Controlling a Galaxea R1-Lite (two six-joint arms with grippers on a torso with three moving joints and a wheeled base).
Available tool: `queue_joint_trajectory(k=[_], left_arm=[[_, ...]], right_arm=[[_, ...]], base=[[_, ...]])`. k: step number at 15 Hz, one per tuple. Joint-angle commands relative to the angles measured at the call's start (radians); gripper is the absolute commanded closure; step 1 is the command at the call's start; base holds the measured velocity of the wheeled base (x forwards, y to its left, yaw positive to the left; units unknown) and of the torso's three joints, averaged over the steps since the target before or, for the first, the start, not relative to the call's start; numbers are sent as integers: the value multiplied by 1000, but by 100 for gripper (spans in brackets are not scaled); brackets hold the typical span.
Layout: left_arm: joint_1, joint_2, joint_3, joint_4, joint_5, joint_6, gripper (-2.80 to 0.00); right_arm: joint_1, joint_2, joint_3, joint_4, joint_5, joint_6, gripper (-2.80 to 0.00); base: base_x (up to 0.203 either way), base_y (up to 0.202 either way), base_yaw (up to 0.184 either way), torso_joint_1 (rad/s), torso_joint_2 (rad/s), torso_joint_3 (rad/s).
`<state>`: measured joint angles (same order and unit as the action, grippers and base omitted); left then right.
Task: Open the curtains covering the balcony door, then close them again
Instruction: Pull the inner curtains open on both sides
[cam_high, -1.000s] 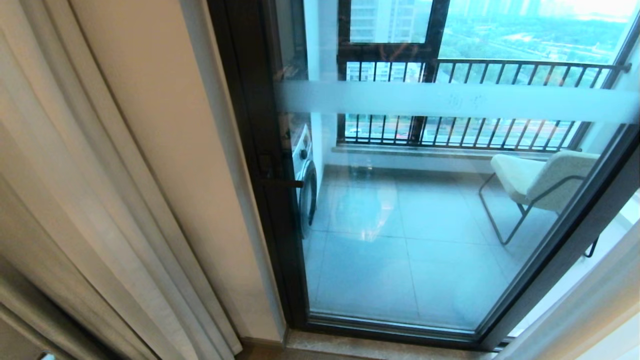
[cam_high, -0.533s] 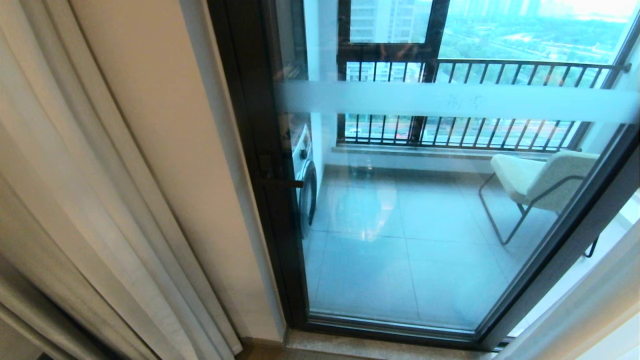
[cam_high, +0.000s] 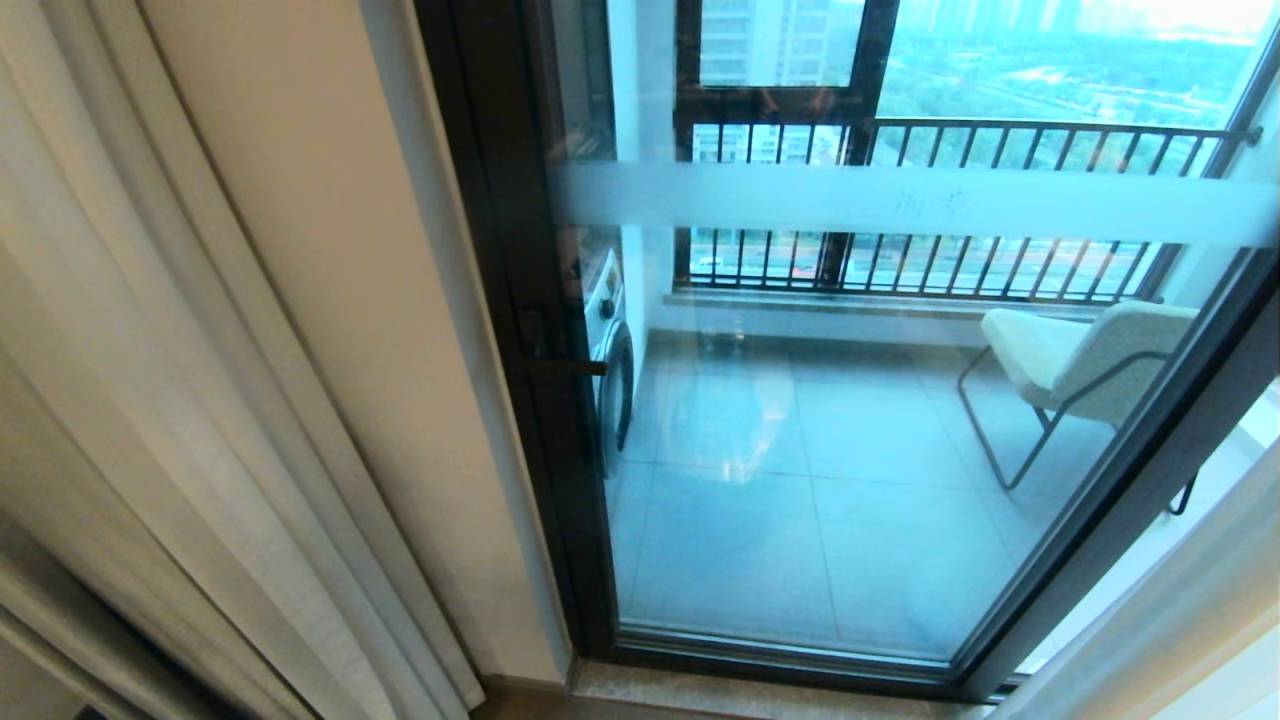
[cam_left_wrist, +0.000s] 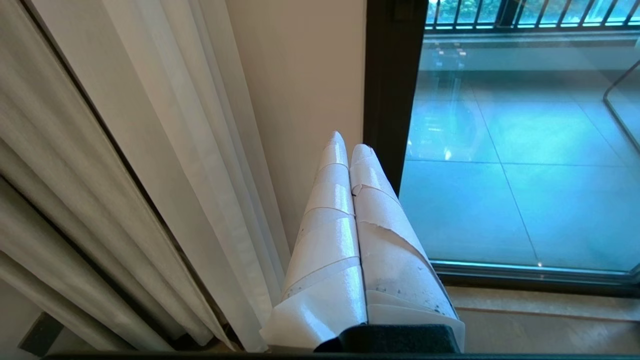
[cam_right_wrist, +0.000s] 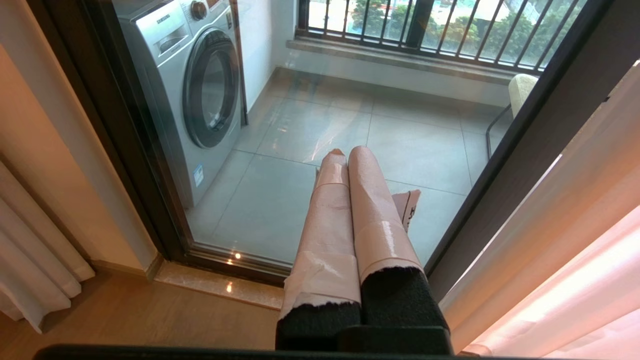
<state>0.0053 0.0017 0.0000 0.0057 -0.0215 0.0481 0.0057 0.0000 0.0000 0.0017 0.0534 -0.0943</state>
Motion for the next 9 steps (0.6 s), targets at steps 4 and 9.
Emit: queue_joint_trajectory(k=[4, 9], left_arm=[[1, 0, 0, -1, 2, -2, 0], [1, 0, 0, -1, 2, -1, 0]], right_arm=[[0, 0, 0, 0, 2, -1, 0], [0, 0, 0, 0, 0, -1, 0]], base=[[0, 0, 0, 0, 0, 0], [0, 0, 0, 0, 0, 0]])
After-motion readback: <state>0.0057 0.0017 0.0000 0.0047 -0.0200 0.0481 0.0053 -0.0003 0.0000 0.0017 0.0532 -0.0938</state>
